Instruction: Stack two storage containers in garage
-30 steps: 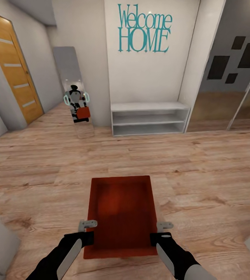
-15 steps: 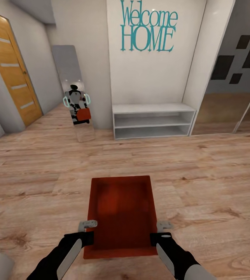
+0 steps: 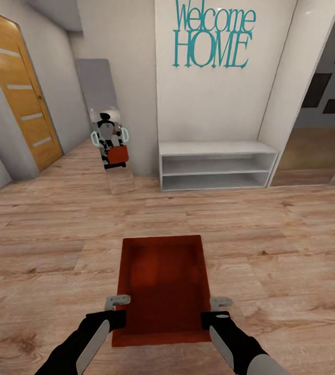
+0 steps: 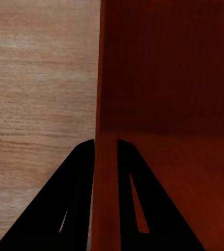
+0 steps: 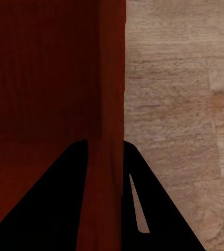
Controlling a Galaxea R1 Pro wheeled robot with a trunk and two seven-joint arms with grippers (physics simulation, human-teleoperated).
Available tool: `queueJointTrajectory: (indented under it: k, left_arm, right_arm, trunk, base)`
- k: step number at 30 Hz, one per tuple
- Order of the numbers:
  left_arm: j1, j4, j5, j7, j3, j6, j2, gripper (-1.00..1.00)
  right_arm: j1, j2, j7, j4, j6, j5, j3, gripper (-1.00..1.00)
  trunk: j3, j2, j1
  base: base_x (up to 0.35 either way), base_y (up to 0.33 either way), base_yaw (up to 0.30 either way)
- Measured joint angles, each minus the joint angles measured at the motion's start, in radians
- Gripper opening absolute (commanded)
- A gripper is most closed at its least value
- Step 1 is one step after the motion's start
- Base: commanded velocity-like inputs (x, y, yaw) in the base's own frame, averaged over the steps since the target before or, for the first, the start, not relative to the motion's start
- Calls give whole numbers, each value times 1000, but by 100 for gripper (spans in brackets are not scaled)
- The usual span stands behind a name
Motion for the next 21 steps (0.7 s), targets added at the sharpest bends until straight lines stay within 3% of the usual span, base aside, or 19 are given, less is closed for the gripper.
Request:
queueJointTrajectory:
  k: [6, 21]
  left_arm:
    - [0, 0, 0, 0, 0, 0, 0, -100]
    - [0, 0, 0, 0, 0, 0, 0, -100]
  right_arm:
    - [0, 0, 0, 0, 0, 0, 0, -100]
    - [0, 0, 0, 0, 0, 1, -1, -100]
  trunk:
    - [0, 0, 0]
    - [0, 0, 0]
  base:
    - [341, 149, 190]
    - [341, 149, 15]
